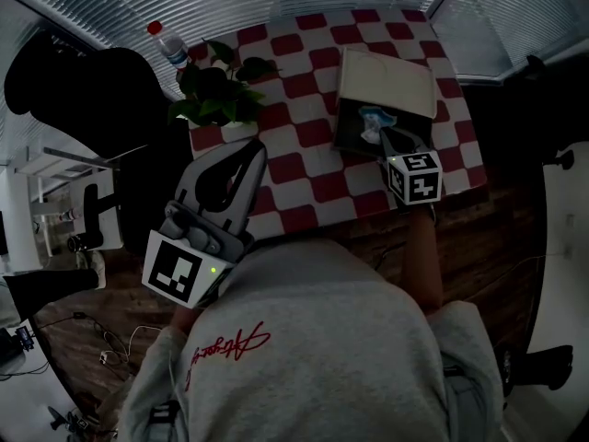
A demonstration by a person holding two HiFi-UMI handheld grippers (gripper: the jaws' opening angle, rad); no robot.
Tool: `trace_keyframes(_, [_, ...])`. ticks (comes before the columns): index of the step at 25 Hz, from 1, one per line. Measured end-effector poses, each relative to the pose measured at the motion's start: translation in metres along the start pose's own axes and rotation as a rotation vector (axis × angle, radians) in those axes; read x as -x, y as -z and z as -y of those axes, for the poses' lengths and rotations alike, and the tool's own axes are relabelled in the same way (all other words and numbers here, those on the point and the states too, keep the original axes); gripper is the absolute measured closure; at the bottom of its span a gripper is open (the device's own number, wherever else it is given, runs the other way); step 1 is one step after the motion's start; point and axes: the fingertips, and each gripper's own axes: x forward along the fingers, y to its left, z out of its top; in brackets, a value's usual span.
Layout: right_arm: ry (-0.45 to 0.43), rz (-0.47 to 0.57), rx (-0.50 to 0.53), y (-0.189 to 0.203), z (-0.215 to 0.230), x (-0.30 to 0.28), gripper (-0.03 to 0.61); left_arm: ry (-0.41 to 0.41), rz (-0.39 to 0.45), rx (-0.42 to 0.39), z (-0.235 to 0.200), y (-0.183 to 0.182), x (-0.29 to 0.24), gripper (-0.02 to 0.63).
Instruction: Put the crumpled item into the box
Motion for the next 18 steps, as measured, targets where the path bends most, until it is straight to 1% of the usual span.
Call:
trace_keyframes(3, [-0.003,0.033,-0.007,-0.002,-0.002,0.004,0.565,0.006,0.002,0.001,0.001,0.000,0.000,0.595])
trace_keyframes(7, [-0.015,0.071,-0.049,-0.005,-0.004,0.010,0.566,0.014,0.001,0.002,0.004,0.000,0.001,0.595])
trace_keyframes(11, [-0.019,0.102,-0.068,-0.009,-0.005,0.016,0.566,0.021,0.003,0.003,0.006,0.000,0.000,0.595])
trace_keyframes(18, [0.005,0.167,-0.025,-0.023,-0.010,0.030,0.566,0.033,0.008,0.008,0.007,0.000,-0.001,0.595])
